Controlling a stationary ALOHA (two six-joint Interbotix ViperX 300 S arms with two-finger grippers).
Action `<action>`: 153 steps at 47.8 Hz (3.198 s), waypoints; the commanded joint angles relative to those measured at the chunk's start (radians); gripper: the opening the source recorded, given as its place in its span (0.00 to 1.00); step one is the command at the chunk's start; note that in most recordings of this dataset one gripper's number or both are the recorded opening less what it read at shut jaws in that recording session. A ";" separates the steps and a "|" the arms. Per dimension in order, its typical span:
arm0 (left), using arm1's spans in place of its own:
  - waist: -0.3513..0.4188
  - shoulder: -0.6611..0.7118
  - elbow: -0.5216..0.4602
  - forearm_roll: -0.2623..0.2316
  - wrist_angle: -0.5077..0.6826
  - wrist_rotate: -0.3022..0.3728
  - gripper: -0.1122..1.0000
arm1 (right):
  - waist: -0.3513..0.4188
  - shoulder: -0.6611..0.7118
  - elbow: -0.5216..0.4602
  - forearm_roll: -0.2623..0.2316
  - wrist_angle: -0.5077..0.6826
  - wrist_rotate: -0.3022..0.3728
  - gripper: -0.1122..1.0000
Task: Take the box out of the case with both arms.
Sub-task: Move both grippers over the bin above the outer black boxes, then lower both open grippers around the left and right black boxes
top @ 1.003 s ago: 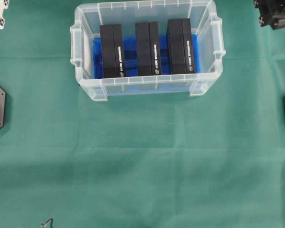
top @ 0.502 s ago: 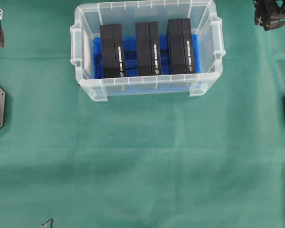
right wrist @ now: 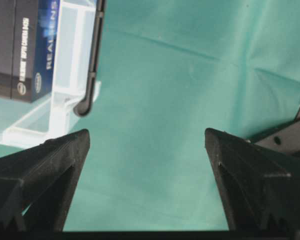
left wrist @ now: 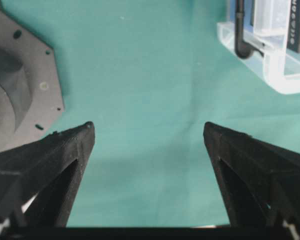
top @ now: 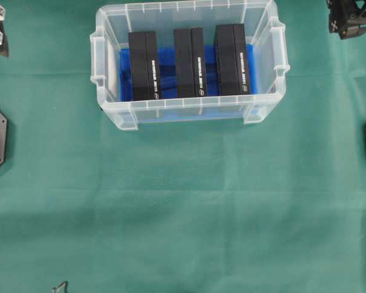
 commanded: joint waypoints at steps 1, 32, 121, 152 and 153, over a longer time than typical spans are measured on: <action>0.002 0.008 -0.026 0.002 0.002 -0.002 0.87 | 0.000 -0.005 -0.015 -0.002 0.003 0.003 0.95; -0.018 0.239 -0.195 0.000 -0.003 -0.057 0.87 | 0.041 0.201 -0.170 0.021 -0.032 0.052 0.95; -0.092 0.724 -0.655 0.002 -0.023 -0.009 0.87 | 0.091 0.463 -0.353 0.054 -0.141 0.011 0.95; -0.091 0.724 -0.649 0.006 0.003 -0.038 0.87 | 0.091 0.468 -0.353 0.043 -0.149 0.018 0.95; -0.091 0.724 -0.647 0.006 0.003 -0.038 0.87 | 0.091 0.466 -0.353 0.043 -0.149 0.018 0.95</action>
